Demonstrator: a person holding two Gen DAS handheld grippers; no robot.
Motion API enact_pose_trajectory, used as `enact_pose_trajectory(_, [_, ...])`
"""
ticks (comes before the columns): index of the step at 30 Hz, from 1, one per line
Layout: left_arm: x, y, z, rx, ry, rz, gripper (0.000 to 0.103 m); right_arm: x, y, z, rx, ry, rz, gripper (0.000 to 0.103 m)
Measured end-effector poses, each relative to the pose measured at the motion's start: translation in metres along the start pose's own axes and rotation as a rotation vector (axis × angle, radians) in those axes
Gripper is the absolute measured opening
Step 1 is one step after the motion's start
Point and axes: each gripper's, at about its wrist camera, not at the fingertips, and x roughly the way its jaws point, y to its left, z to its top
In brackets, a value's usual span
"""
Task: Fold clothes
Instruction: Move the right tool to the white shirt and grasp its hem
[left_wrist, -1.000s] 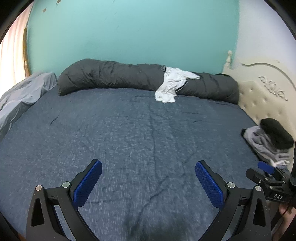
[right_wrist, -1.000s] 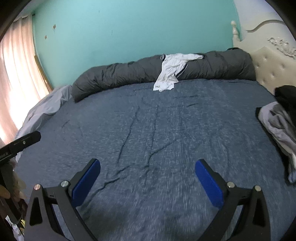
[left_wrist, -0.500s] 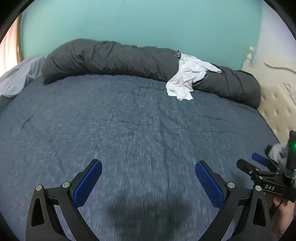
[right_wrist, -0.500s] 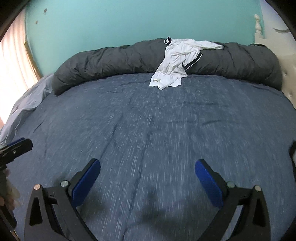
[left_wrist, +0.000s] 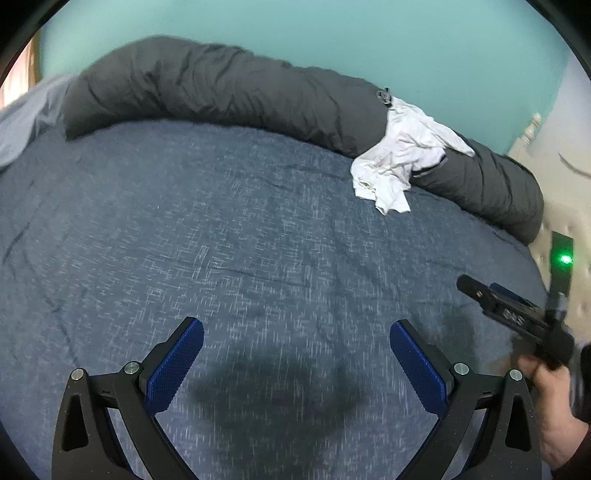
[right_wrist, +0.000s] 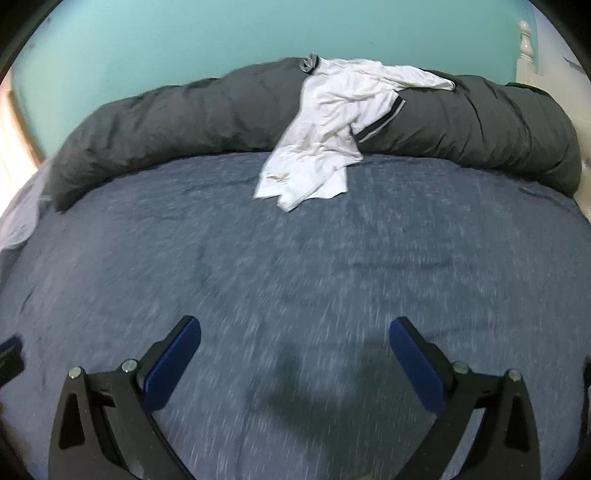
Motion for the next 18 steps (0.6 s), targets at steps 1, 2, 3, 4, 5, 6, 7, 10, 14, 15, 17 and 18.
enact_pose_trajectory(1, [0.004,0.003,0.004,-0.012,0.002,0.000,0.103,0.010,0.001,0.008,0.001,0.013,-0.008,0.101])
enact_pose_trajectory(2, [0.007,0.006,0.008,-0.020,0.003,-0.002,0.103,0.021,0.003,0.018,-0.001,0.022,-0.003,0.096])
enact_pose_trajectory(3, [0.011,0.008,0.011,-0.022,0.006,-0.001,0.103,0.028,0.004,0.025,-0.009,0.020,0.002,0.094])
enact_pose_trajectory(4, [0.015,0.011,0.016,-0.019,0.008,0.004,0.103,0.035,0.007,0.034,-0.026,0.012,-0.006,0.094])
enact_pose_trajectory(5, [0.019,0.013,0.019,-0.015,0.010,0.008,0.103,0.043,0.009,0.043,-0.041,0.006,-0.011,0.093])
enact_pose_trajectory(6, [0.022,0.015,0.023,-0.010,0.013,0.008,0.103,0.052,0.010,0.051,-0.048,0.005,-0.005,0.093])
enact_pose_trajectory(7, [0.026,0.018,0.026,-0.006,0.015,0.008,0.103,0.060,0.012,0.058,-0.055,0.004,0.001,0.093])
enact_pose_trajectory(10, [0.037,0.026,0.035,-0.005,0.017,0.004,0.103,0.088,0.011,0.078,-0.044,0.016,0.005,0.093])
enact_pose_trajectory(14, [0.050,0.037,0.041,-0.010,0.012,-0.013,0.103,0.122,0.009,0.096,-0.019,0.034,0.002,0.093])
enact_pose_trajectory(15, [0.053,0.039,0.041,-0.010,0.013,-0.017,0.103,0.131,0.010,0.100,-0.021,0.042,-0.001,0.093])
enact_pose_trajectory(17, [0.059,0.046,0.038,-0.012,0.014,-0.025,0.103,0.149,0.011,0.106,-0.023,0.060,-0.003,0.093])
enact_pose_trajectory(18, [0.061,0.049,0.035,-0.013,0.016,-0.029,0.103,0.156,0.010,0.109,-0.010,0.068,0.011,0.089])
